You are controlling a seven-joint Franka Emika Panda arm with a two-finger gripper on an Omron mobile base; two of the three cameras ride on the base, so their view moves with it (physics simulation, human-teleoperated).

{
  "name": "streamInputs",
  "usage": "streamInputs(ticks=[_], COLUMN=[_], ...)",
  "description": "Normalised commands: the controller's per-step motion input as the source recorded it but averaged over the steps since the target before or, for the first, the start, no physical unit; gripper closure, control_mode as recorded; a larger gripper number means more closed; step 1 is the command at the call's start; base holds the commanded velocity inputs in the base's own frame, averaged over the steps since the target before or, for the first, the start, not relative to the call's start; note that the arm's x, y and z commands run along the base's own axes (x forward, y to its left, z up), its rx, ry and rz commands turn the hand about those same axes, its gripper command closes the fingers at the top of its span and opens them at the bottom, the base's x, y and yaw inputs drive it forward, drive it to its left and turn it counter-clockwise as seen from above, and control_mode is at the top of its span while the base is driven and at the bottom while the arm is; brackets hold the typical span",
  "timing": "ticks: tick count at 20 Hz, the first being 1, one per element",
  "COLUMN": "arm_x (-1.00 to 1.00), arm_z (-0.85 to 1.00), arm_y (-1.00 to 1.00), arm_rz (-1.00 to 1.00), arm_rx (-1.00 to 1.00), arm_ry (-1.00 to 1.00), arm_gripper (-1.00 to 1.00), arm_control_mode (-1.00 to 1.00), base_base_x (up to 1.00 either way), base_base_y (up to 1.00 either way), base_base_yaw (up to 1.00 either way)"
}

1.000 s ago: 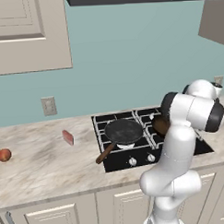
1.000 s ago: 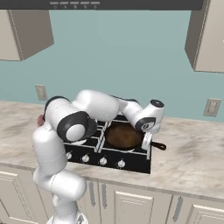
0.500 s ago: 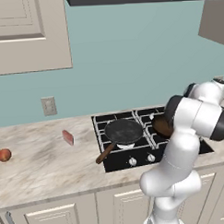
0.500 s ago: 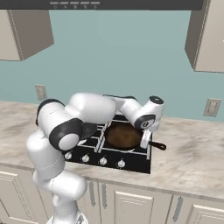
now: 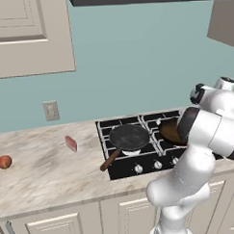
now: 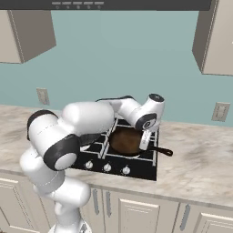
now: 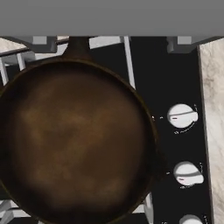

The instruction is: Place both pans onto different burners. Then place the onion and the steak on different pans.

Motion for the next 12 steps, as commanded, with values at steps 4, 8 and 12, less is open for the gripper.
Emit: streamInputs(ticks=[4,8,12], arm_x=[-0.13,-0.14,-0.12], arm_z=[0.22,0.19,0.16], arm_y=[0.33,0.33,0.32], arm_rz=[0.01,0.00,0.00], arm_rx=[0.00,0.00,0.00], arm_ry=[0.00,0.00,0.00], arm_gripper=[-1.00,-1.00,-1.00], arm_control_mode=[-1.00,-1.00,-1.00], base_base_x=[0.00,0.00,0.00], base_base_y=[0.00,0.00,0.00], base_base_yaw=[0.00,0.00,0.00])
